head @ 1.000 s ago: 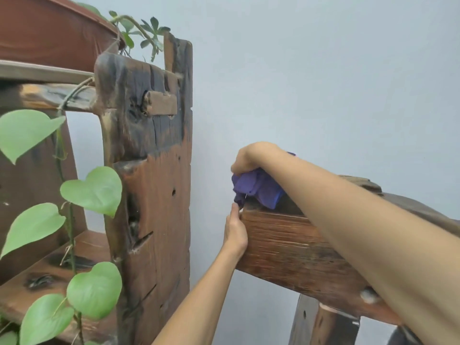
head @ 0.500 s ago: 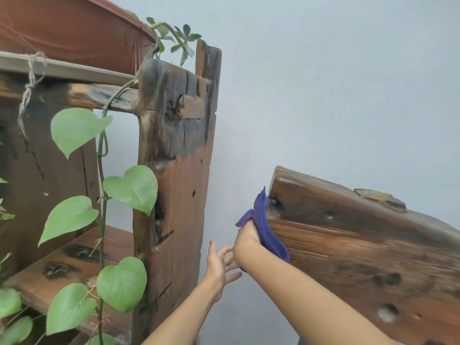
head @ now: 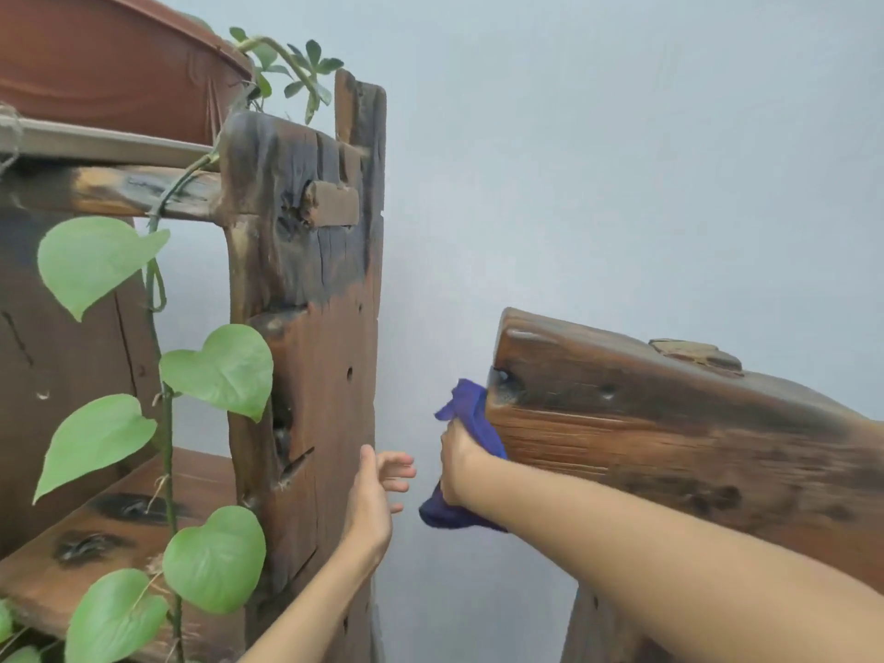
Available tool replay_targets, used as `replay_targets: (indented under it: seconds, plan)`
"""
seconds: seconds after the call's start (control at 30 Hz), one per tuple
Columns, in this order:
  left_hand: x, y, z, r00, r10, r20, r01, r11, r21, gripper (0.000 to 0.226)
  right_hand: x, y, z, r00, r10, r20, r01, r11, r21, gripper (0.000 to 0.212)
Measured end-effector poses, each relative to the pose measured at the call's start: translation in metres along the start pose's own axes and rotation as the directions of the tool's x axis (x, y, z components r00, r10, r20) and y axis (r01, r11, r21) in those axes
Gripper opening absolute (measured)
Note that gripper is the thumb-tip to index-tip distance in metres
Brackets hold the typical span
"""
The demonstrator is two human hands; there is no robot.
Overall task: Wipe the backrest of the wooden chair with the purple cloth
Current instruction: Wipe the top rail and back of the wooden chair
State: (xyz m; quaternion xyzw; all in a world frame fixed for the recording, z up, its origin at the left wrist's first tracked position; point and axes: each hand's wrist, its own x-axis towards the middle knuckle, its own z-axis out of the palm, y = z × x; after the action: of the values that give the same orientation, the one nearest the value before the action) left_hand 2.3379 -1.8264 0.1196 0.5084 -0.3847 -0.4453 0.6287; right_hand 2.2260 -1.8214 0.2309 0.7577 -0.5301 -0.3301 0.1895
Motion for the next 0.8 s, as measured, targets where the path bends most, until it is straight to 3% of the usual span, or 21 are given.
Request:
replay_targets:
  seconds: [0.03, 0.07, 0.1, 0.17, 0.27, 0.33, 0.4, 0.47, 0.53, 0.6, 0.7, 0.8]
  plan:
    - [-0.002, 0.0, 0.007, 0.998, 0.045, -0.036, -0.044, 0.999, 0.016, 0.065, -0.007, 0.007, -0.011, 1.0, -0.005, 0.0, 0.005, 0.976, -0.217, 0.033]
    - [-0.005, 0.0, 0.016, 0.995, 0.074, -0.065, -0.072, 0.997, 0.031, 0.062, -0.018, 0.015, -0.022, 0.996, 0.092, -0.01, -0.089, 0.928, -0.361, 0.019]
    - [-0.009, 0.0, 0.024, 0.993, 0.088, -0.083, -0.085, 0.995, 0.043, 0.059, -0.014, 0.032, -0.035, 0.987, 0.133, -0.095, -0.163, 0.832, -0.53, 0.042]
    - [-0.016, -0.001, 0.04, 0.99, 0.101, -0.095, -0.094, 0.993, 0.07, 0.055, -0.022, 0.052, -0.051, 0.97, 0.083, -0.23, -0.207, 0.778, -0.593, 0.052]
    - [-0.026, 0.001, 0.064, 0.988, 0.14, -0.062, -0.13, 0.982, 0.137, 0.049, -0.024, 0.086, -0.052, 0.874, 0.024, -0.486, -0.215, 0.915, -0.341, 0.045]
    - [-0.03, 0.011, 0.074, 0.976, 0.212, -0.049, -0.199, 0.961, 0.189, 0.046, -0.029, 0.111, -0.042, 0.744, 0.032, -0.668, -0.121, 0.989, -0.088, 0.039]
    - [-0.029, 0.026, 0.079, 0.942, 0.333, -0.032, -0.311, 0.908, 0.282, 0.042, -0.037, 0.136, -0.025, 0.675, 0.151, -0.722, 0.043, 0.969, 0.243, 0.049]
    - [-0.024, 0.045, 0.082, 0.866, 0.501, -0.014, -0.461, 0.807, 0.371, 0.035, -0.047, 0.159, 0.007, 0.681, 0.318, -0.659, 0.154, 0.818, 0.554, 0.057]
    - [-0.02, 0.073, 0.09, 0.768, 0.639, 0.026, -0.589, 0.691, 0.419, 0.036, -0.057, 0.183, 0.047, 0.698, 0.478, -0.533, 0.149, 0.631, 0.761, 0.052]
    - [-0.016, 0.104, 0.107, 0.697, 0.705, 0.13, -0.657, 0.556, 0.51, 0.034, -0.069, 0.209, 0.086, 0.71, 0.576, -0.405, 0.083, 0.502, 0.861, 0.047]
    - [-0.008, 0.14, 0.131, 0.613, 0.761, 0.213, -0.638, 0.318, 0.701, 0.029, -0.09, 0.251, 0.142, 0.732, 0.638, -0.239, -0.071, 0.421, 0.904, 0.048]
    - [0.001, 0.162, 0.15, 0.617, 0.686, 0.387, -0.642, 0.153, 0.752, 0.033, -0.113, 0.285, 0.199, 0.711, 0.696, -0.101, -0.143, 0.284, 0.948, 0.042]
